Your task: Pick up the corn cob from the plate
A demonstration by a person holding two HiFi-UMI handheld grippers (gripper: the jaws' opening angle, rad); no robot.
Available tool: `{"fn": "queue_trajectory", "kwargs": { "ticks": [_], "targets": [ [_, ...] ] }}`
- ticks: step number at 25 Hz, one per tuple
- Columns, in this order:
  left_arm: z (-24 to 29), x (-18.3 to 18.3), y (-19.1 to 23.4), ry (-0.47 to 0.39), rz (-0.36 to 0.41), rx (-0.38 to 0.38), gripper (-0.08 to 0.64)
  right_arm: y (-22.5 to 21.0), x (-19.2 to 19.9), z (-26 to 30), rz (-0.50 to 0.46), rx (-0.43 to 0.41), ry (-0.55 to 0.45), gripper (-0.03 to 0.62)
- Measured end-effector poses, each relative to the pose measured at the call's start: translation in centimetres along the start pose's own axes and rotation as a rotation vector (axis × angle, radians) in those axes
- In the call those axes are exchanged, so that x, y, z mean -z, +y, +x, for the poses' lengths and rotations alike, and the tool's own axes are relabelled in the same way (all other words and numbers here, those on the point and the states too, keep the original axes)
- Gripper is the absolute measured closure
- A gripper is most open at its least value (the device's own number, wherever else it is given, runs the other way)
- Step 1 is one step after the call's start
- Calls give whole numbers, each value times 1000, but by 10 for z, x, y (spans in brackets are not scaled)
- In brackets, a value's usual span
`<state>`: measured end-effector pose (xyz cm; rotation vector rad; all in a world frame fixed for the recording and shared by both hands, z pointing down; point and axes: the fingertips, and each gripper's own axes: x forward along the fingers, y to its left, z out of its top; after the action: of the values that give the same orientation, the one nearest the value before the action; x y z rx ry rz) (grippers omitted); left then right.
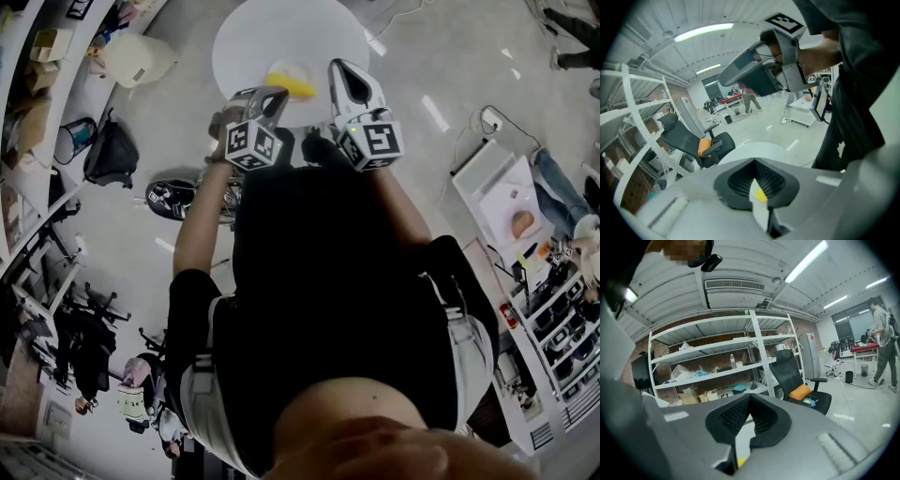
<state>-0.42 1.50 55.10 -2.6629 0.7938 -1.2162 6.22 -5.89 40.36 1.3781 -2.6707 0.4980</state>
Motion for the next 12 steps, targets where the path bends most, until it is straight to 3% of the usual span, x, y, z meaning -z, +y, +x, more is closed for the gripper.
{"fn": "queue_trajectory", "kwargs": {
  "ticks": [12],
  "targets": [
    [32,30,-27,105,292,152,558,-16,14,11,9,74,24,584]
  ]
}}
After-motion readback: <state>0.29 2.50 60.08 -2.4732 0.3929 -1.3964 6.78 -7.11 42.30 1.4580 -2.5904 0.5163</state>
